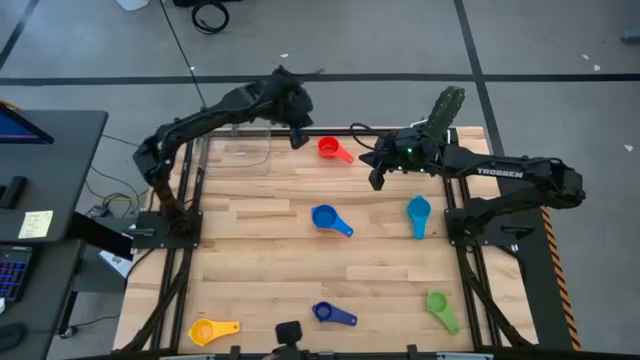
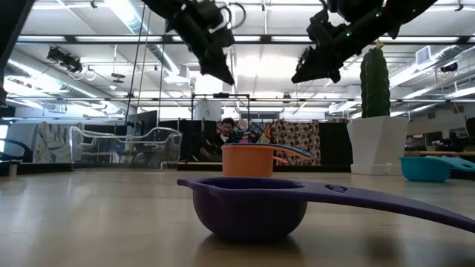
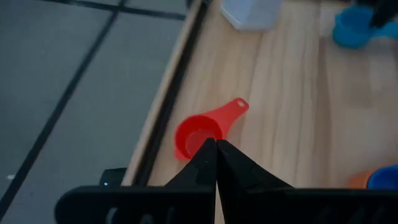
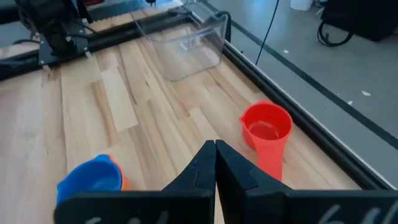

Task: Nest measuring cups in basket
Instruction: Stack the red nest measuring cup on top of the blue nest measuring cup

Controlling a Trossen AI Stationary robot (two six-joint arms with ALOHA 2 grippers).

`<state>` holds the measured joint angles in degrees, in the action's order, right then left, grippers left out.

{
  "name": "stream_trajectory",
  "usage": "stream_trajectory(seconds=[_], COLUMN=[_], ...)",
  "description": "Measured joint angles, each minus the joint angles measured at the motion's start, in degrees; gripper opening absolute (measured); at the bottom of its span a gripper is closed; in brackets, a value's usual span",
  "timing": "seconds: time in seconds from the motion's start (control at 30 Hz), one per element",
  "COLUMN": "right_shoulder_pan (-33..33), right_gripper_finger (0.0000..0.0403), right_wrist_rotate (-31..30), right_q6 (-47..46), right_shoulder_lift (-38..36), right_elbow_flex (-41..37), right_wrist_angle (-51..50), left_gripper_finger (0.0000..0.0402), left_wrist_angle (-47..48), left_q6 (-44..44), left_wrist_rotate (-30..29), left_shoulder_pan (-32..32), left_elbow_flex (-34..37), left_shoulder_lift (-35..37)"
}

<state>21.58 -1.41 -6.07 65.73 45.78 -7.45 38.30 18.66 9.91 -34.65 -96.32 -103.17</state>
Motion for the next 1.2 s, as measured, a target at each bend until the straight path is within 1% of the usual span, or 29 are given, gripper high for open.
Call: stream_trajectory(seconds=[0.07, 0.13, 0.2, 0.33, 0.47, 0.63, 0.83, 1.2], right_shoulder_pan=[0.0, -0.02, -0.02, -0.02, 0.0, 0.0, 0.0, 0.05], right_gripper_finger=[0.0008, 0.0009, 0.001, 0.0013, 0.0012, 0.0013, 0.0015, 0.0016], right_wrist_rotate=[0.0, 0.01, 0.02, 0.01, -0.41, -0.56, -1.55, -1.99], right_q6=[0.01, -0.13, -0.21, -0.24, -0.43, -0.43, -0.37, 0.03], right_shoulder_lift=[0.25, 0.29, 0.12, -0.51, -1.14, -1.35, -1.35, -1.35], right_elbow_flex=[0.0, 0.0, 0.0, -0.02, -0.02, -0.02, -0.02, -0.02], right_wrist_angle=[0.1, -0.03, -0.02, -0.24, -0.22, -0.08, -0.03, -0.03], left_gripper_finger=[0.0006, 0.0012, 0.0022, 0.0046, 0.0072, 0.0105, 0.0128, 0.013], left_wrist_angle=[0.35, 0.09, -0.63, -0.61, -0.52, -3.1, -3.1, -5.04], left_q6=[1.12, 1.8, 4.5, 10.62, 12.5, 15.04, 13.96, 12.17], left_wrist_rotate=[-0.21, -2.47, -3.5, -3.66, -3.6, -3.25, -2.8, -2.19], left_shoulder_pan=[0.43, 1.01, 1.64, 2.74, 3.91, 5.35, 5.2, 4.61], left_elbow_flex=[-1.12, -1.81, -2.19, -2.25, -2.22, -2.29, -2.24, -2.18], left_shoulder_lift=[-2.66, -4.89, -6.62, -9.7, -11.99, -13.29, -15.94, -20.57])
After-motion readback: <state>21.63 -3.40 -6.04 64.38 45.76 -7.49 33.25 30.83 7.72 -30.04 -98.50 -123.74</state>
